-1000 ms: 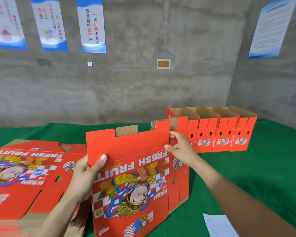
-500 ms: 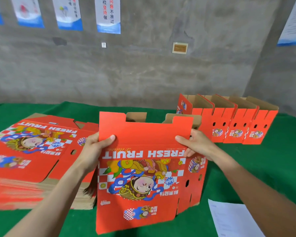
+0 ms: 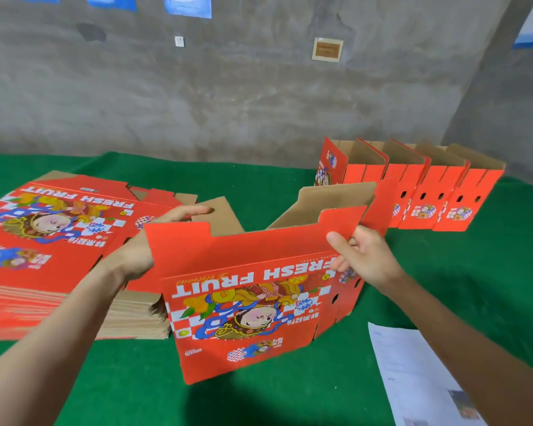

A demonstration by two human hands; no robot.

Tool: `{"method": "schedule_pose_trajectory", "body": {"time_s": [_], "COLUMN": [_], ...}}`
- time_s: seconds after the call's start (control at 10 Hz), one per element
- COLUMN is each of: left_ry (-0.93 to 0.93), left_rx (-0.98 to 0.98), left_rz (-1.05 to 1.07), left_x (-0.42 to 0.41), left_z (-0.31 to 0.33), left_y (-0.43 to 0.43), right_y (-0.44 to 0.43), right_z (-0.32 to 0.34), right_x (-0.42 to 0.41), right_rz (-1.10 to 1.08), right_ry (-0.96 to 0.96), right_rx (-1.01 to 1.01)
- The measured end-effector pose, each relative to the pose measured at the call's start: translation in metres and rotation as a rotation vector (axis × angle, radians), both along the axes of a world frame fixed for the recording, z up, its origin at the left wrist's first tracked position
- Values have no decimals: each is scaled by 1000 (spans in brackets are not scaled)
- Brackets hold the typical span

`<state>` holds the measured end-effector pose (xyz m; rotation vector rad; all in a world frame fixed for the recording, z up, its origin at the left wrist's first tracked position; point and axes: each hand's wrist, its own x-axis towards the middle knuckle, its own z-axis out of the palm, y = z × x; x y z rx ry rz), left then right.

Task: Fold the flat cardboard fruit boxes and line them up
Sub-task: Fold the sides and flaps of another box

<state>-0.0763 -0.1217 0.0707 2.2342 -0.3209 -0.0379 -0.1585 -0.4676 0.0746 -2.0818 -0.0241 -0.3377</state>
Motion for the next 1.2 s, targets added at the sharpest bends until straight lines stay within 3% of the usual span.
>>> {"method": "schedule_pose_trajectory", "body": {"time_s": [0.1, 0.3, 0.4, 0.5, 0.6, 0.7, 0.8, 1.0, 1.2], "left_ry": [185, 137, 45, -89, -173, -146, -165, -74, -87], "left_rx": [264, 0, -80, -116, -256, -584, -771, -829, -691], "left_rz": [196, -116, -108, -83, 84, 333, 438, 643, 542], "left_x": [-24, -52, -47, -44, -31, -27, -25, -9, -13], "left_z": [15, 34, 33, 30, 12, 6, 4, -8, -9], "left_y": [4, -14, -12, -14, -19, -36, -53, -67, -65], "right_y": [-2, -6, -4, -7, -13, -14, -15, -17, -16], "right_z": [-5, -6, -1, 6, 12, 14, 11, 0, -2], "right_x": [-3, -11, -17, -23, -29, -36, -34, -6, 5], "right_rz": [-16, -55, -52, -102, -162, -149, -230, -326, -278], "right_ry": [-8, -12, -26, -66, -184, -265, -236, -48, -91], "right_rx": [-11, -122, -175, -248, -376, -366, -80, 304, 273]}}
